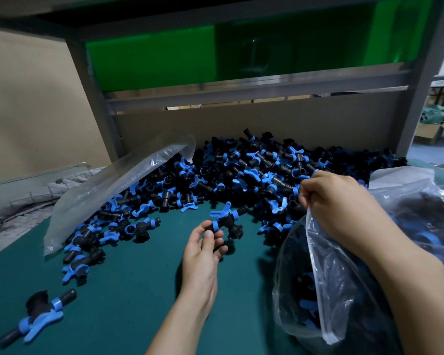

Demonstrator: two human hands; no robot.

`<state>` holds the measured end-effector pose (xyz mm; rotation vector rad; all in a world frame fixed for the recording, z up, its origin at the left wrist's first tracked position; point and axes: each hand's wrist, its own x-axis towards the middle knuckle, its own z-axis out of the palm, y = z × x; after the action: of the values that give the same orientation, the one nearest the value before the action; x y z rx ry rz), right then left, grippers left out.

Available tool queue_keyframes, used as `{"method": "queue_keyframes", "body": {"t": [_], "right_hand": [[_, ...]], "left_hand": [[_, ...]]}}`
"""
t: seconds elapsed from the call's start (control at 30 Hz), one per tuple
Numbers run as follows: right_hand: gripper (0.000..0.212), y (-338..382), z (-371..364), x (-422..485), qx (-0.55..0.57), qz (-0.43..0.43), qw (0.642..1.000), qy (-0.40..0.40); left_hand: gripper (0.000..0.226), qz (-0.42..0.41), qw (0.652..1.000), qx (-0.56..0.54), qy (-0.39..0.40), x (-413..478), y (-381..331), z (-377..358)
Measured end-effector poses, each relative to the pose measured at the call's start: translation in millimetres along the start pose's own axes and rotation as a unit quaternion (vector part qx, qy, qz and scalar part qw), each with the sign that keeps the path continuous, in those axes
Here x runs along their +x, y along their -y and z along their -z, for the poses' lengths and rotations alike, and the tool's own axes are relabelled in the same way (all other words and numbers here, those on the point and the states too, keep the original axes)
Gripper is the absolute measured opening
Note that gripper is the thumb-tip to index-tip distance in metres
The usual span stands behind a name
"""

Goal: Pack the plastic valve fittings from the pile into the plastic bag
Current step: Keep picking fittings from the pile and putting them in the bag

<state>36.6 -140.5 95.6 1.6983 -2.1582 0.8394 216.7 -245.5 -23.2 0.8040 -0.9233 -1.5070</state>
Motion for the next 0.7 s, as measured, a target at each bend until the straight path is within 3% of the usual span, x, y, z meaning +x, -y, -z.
{"method": "queue_keyframes", "body": {"t": [0.43, 0.7], "right_hand": [[0.037, 2, 2, -1, 0.003, -0.003, 1.000, 0.007], [0.032, 9, 7, -1, 0.056, -0.010, 0.998, -0.018]], "left_hand": [[0.021, 0.001, 1.000, 0.010, 0.011, -1, -1, 0], [0.020, -0.013, 0.990, 0.066, 0.127, -27, -10, -12]]}}
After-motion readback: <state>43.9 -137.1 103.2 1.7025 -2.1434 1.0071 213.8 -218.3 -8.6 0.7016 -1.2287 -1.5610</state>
